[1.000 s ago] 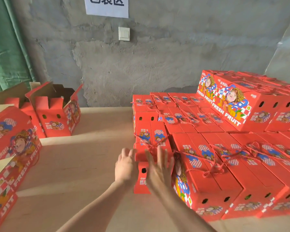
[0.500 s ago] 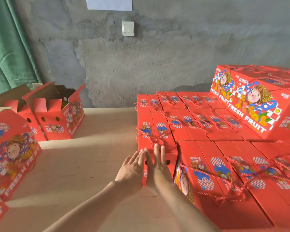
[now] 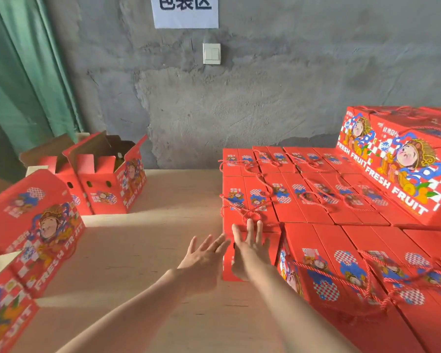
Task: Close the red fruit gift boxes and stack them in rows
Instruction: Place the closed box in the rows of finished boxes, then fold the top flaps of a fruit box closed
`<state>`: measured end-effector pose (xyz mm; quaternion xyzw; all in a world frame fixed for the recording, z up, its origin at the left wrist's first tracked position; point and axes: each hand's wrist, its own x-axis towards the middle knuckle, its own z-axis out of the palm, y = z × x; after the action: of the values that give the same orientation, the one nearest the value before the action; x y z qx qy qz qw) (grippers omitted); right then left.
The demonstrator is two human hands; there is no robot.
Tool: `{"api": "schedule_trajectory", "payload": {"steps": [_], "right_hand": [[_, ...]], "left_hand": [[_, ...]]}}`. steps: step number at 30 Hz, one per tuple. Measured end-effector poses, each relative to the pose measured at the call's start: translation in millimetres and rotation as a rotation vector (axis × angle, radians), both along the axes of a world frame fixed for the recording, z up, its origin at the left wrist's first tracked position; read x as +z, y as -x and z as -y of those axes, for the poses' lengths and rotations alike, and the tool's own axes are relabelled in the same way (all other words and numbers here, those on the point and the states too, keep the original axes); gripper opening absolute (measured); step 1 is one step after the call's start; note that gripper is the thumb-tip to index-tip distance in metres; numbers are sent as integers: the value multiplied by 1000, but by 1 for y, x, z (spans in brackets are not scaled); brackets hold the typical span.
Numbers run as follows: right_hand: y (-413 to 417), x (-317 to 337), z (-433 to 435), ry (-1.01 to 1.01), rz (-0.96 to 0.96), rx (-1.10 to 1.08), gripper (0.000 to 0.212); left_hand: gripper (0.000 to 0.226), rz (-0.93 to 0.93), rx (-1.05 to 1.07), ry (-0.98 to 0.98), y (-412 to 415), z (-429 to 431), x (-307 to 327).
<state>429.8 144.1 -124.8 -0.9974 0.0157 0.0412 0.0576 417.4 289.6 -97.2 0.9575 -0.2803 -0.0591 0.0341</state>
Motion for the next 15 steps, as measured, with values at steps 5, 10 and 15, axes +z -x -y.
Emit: {"api": "schedule_trajectory", "payload": {"steps": [5, 10, 15], "right_hand": [[-7, 45, -19, 103, -163, -109, 77], [32, 50, -131, -101, 211, 191, 50], [132, 15, -282, -595, -51, 420, 40]], "left_hand": [[48, 179, 67, 197, 46, -81, 7], [24, 264, 259, 356, 99, -176, 40], [18, 331, 422, 576, 170, -276, 66]]}}
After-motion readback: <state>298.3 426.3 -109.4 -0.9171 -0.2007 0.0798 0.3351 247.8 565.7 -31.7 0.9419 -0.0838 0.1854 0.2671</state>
